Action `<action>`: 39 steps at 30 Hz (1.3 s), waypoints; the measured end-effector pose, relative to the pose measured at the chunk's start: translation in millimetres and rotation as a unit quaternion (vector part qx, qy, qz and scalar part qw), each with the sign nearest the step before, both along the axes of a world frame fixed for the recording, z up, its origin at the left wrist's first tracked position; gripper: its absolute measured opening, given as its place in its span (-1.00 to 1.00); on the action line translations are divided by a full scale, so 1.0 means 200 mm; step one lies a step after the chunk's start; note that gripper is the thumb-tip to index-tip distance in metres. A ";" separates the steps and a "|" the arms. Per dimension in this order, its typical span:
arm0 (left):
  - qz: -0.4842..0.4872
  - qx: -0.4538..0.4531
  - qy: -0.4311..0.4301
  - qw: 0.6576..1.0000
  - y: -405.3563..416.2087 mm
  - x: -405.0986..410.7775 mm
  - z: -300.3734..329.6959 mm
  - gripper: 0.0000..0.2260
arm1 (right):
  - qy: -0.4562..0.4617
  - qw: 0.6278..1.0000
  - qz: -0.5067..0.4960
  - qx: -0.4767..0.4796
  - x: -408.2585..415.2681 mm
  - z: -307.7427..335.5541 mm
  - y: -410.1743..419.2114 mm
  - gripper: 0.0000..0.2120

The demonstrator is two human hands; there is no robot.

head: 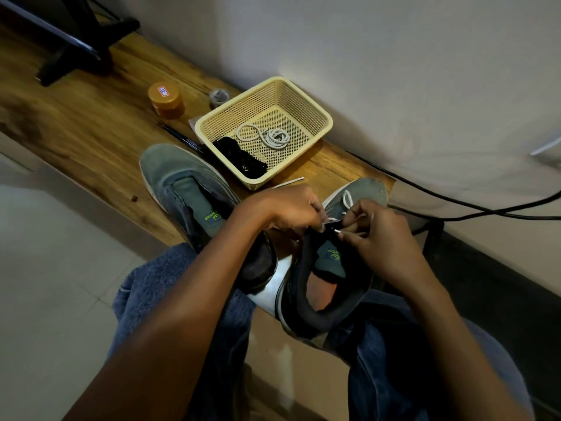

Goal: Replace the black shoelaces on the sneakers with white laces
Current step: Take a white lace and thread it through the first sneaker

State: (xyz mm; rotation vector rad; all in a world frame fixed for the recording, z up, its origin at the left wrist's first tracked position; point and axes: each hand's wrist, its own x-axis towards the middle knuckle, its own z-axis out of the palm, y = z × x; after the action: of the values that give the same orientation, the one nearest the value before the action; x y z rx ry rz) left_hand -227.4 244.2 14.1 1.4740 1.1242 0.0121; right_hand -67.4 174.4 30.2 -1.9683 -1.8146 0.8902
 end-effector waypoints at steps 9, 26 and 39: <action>0.005 -0.003 -0.012 1.000 0.00 0.00 0.01 -0.82 | 0.010 1.000 -0.026 0.010 -0.04 -0.01 0.00 -0.78; 0.026 0.018 -0.050 0.998 0.00 0.04 -0.04 -0.87 | -0.018 0.998 -0.045 0.044 -0.06 -0.03 -0.02 -0.65; 0.010 0.038 -0.043 0.998 -0.01 0.05 -0.04 -0.86 | -0.006 0.999 -0.043 0.011 -0.03 -0.02 0.00 -0.76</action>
State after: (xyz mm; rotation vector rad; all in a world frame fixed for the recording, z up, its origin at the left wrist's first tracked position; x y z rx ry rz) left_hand -217.0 243.0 6.9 1.5158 1.0782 0.1332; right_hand -72.5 174.7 26.1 -2.0254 -1.7252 0.8290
